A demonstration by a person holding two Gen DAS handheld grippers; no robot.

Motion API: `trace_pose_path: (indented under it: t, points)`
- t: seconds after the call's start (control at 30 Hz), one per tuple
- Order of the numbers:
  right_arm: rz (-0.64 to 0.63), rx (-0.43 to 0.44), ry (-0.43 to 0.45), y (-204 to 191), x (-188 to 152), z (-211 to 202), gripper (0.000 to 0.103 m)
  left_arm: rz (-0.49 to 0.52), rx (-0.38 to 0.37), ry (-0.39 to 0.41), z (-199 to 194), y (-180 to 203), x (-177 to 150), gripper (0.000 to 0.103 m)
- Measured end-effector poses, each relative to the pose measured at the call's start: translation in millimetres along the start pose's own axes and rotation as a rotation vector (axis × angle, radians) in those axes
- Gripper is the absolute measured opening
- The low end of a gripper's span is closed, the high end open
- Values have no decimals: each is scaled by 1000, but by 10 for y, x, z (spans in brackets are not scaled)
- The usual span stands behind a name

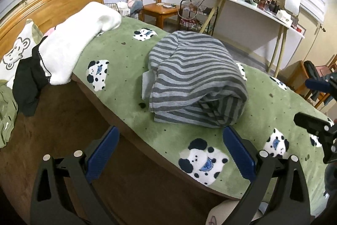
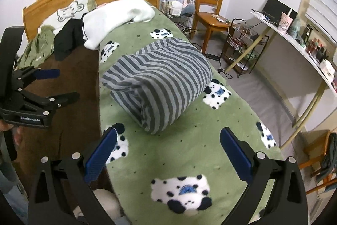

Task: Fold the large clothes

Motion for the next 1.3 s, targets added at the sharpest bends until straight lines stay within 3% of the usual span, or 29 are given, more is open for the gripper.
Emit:
trace_pose_path:
  t: [0.43,0.6,1.07,1.3]
  points:
    - [-2,-27,26,-163,-109,-151,97,-9,-8,45,-168,82,-79,96]
    - [19,-34,34,-139,-104,-200,97,8,2,48,-212,103,-79,96]
    - [136,-42,24,-118,-177,-451,97,-63,6,52,-432,117,-236,96]
    - [112,-50,27,-155,-189,-444,97,-59,9,52,-423,140,-274,96]
Point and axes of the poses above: each gripper's, at about its wrist camera, not at the fingertips, and z roughly the way its jaws point, y to its right, x to its top, the point moved 2 cm from there along z, roughly the way its jaws point, and after that the axes turned 13 degrees about -x, right-handed, at the moved point
